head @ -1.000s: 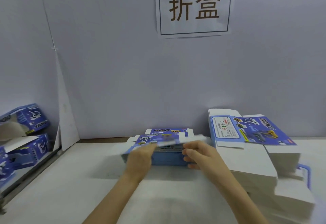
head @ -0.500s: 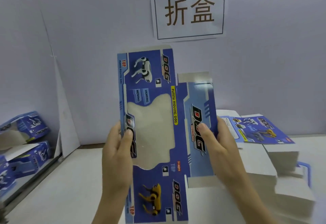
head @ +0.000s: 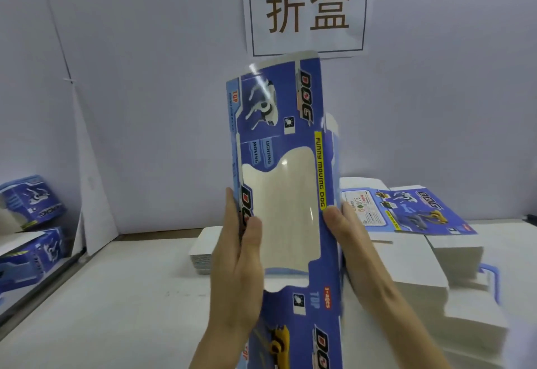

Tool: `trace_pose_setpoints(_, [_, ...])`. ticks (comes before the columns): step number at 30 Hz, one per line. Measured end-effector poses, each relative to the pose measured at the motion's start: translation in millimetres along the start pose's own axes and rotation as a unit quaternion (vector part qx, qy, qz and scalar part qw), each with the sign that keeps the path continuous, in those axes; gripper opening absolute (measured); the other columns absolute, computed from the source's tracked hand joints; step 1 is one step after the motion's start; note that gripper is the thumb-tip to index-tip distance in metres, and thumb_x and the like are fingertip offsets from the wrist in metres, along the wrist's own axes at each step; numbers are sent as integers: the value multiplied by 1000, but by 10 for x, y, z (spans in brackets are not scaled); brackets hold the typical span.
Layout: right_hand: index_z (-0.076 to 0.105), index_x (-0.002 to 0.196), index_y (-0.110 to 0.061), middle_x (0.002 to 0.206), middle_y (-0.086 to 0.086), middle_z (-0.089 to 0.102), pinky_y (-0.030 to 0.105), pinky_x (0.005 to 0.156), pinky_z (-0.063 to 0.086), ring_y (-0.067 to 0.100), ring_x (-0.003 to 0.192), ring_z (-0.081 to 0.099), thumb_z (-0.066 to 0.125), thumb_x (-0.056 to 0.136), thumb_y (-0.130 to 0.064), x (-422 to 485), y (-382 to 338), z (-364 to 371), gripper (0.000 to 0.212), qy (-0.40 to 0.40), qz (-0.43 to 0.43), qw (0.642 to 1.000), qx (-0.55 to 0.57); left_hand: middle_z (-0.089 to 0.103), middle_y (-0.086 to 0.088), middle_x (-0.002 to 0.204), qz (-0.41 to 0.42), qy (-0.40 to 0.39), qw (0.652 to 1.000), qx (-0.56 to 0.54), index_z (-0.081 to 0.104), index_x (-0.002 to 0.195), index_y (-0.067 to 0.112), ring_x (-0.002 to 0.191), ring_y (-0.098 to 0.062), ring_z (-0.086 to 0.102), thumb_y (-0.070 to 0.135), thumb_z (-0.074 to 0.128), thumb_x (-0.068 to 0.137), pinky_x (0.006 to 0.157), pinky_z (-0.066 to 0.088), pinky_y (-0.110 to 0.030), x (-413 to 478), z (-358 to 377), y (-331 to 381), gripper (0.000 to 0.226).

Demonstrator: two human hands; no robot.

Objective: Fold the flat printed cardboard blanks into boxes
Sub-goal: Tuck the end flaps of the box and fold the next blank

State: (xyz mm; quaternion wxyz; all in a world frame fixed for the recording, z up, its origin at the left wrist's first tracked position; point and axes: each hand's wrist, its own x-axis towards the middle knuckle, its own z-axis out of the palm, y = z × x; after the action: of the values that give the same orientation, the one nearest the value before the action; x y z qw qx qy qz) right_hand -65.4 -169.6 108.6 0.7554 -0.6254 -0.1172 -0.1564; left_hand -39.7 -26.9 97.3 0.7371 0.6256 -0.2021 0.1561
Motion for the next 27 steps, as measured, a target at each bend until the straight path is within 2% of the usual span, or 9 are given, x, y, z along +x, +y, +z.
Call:
trace_pose_setpoints(2, [59, 101, -17, 72, -5, 75, 15, 53, 53, 7, 64, 72, 86, 28, -61, 13, 43, 86, 89, -38, 23, 999, -10, 54, 44, 115, -9, -17, 1000, 2, 28, 131, 59, 108, 11, 57, 52, 47, 84, 75, 55, -15, -8, 65, -83, 52])
trace_pose_setpoints(5, [69, 95, -31, 79, -3, 71, 13, 56, 51, 3, 66, 70, 66, 46, -57, 25, 60, 152, 55, -53, 20, 995, -84, 49, 10, 143, -21, -46, 997, 56, 37, 140, 37, 129, -13, 51, 35, 40, 100, 99, 49, -37, 8, 150, -213, 40])
trace_pose_setpoints(6, [70, 87, -38, 87, 1, 72, 16, 60, 53, 8, 73, 72, 64, 49, -62, 22, 54, 128, 45, -63, 10, 994, -92, 50, 6, 142, -20, -47, 997, 59, 39, 142, 34, 127, -12, 51, 39, 41, 98, 97, 50, -32, 18, 125, -225, 45])
trace_pose_setpoints(9, [74, 77, -36, 83, 2, 75, 22, 59, 55, 17, 73, 73, 67, 55, -53, 0, -36, -86, 29, -56, -7, 998, -26, 56, 11, 134, -24, -36, 998, 34, 36, 141, 45, 115, -5, 59, 59, 56, 75, 73, 53, -13, 133, -135, -129, 70])
trace_pose_setpoints(12, [77, 82, -22, 78, 8, 73, 29, 52, 55, 20, 64, 71, 70, 49, -45, 24, -11, -304, 41, -9, 36, 999, 32, 67, -3, 119, -113, -108, 987, -24, 35, 141, 38, 100, -20, 70, 68, 83, 43, 70, 58, -32, 254, -428, -3, 114])
trace_pose_setpoints(16, [77, 82, -36, 90, 4, 77, 34, 63, 58, 22, 78, 74, 64, 67, -50, 52, 36, -326, 24, -13, 77, 997, -15, 72, -20, 99, -171, -206, 959, -94, 73, 96, 19, 84, -37, 72, 60, 91, 39, 64, 59, -40, 259, -551, -23, 72])
trace_pose_setpoints(19, [73, 95, -26, 97, 14, 74, 42, 81, 57, 32, 89, 72, 69, 57, -75, 73, 14, -359, 62, 14, 69, 996, -62, 73, -20, 99, -172, -164, 965, -109, 76, 89, 20, 83, -37, 72, 49, 94, 42, 61, 59, -38, 271, -552, -55, 58])
trace_pose_setpoints(22, [74, 91, -16, 89, 19, 74, 35, 59, 58, 32, 76, 73, 77, 56, -70, 57, -16, -416, 64, 11, 49, 997, -64, 73, -20, 95, -147, -118, 976, -109, 77, 84, 22, 77, -34, 73, 29, 84, 64, 56, 58, -35, 272, -526, -64, 22])
trace_pose_setpoints(27, [77, 82, -25, 88, 10, 76, 27, 54, 56, 25, 74, 74, 83, 62, -53, 55, -23, -366, 35, -12, 54, 998, -43, 73, -20, 95, -148, -90, 979, -107, 76, 84, 22, 75, -35, 73, 24, 70, 69, 54, 58, -35, 285, -549, -99, 16])
